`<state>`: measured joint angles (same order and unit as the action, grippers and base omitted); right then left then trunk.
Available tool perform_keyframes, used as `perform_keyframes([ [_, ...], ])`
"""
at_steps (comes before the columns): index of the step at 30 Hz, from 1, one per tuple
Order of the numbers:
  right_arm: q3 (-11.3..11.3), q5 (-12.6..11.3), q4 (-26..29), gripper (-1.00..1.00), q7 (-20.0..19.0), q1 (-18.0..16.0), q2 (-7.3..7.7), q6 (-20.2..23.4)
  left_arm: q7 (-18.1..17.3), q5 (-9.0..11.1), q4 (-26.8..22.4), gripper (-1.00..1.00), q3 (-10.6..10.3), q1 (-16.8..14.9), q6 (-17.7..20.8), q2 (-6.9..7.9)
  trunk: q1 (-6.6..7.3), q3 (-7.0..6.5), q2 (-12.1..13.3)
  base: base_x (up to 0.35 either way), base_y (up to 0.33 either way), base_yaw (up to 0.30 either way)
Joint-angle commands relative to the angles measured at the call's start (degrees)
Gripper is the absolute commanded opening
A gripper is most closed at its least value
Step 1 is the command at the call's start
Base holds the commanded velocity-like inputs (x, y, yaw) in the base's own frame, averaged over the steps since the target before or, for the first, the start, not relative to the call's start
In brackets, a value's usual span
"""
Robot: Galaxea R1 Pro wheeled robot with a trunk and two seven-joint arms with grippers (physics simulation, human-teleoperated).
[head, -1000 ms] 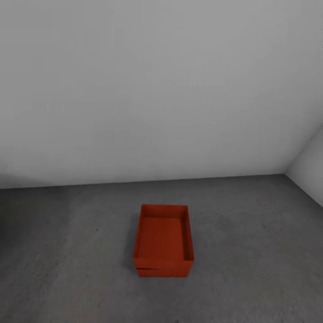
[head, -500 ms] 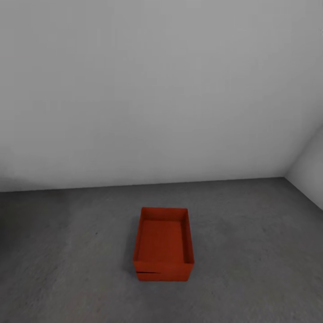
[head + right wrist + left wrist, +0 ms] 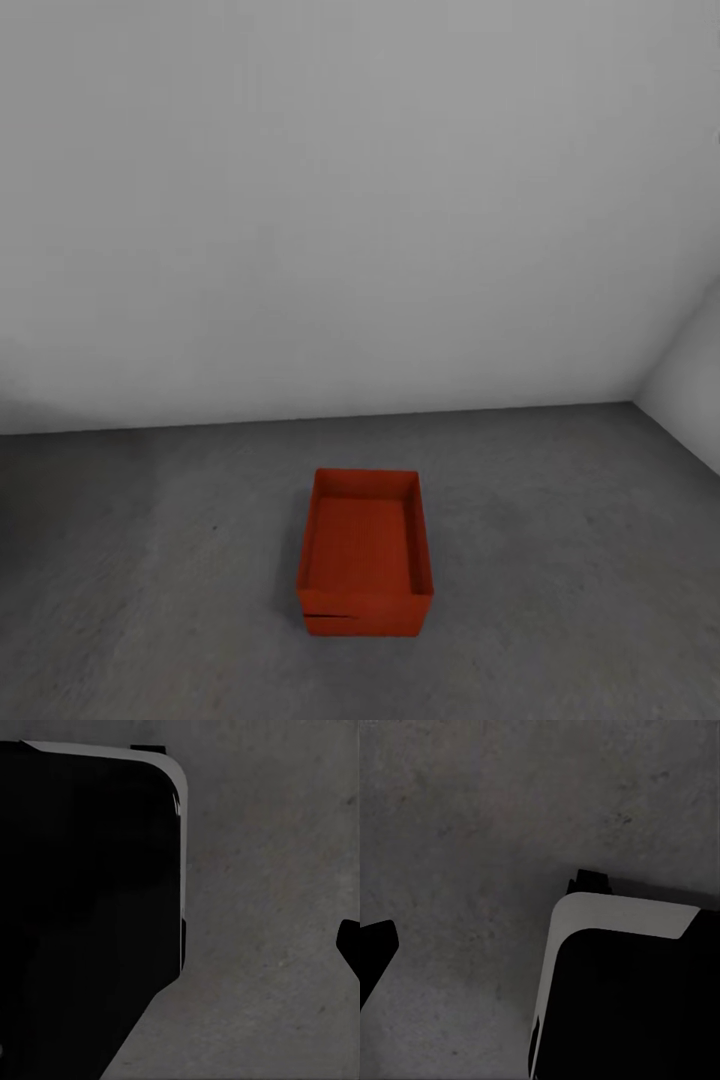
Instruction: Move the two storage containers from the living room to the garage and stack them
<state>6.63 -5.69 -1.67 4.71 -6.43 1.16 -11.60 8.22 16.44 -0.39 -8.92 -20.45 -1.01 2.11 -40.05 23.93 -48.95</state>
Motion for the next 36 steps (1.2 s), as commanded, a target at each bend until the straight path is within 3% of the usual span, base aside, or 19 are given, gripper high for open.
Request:
perform_keyframes([
  [1, 0.5, -0.6, -0.2, 1.00, 0.0, -0.1, -0.03, -0.3, 0.1, 0.5, 0.0, 1.00, -0.5, 0.0, -0.1, 0.00, -0.01, -0.04, 0.0, 0.000, 0.000, 0.000],
  [36, 0.5, -0.7, -0.2, 1.00, 0.1, -0.1, -0.12, -0.3, 0.1, 0.5, 0.0, 1.00, -0.5, 0.0, -0.1, 0.00, -0.01, -3.33, 0.0, 0.000, 0.000, 0.000],
])
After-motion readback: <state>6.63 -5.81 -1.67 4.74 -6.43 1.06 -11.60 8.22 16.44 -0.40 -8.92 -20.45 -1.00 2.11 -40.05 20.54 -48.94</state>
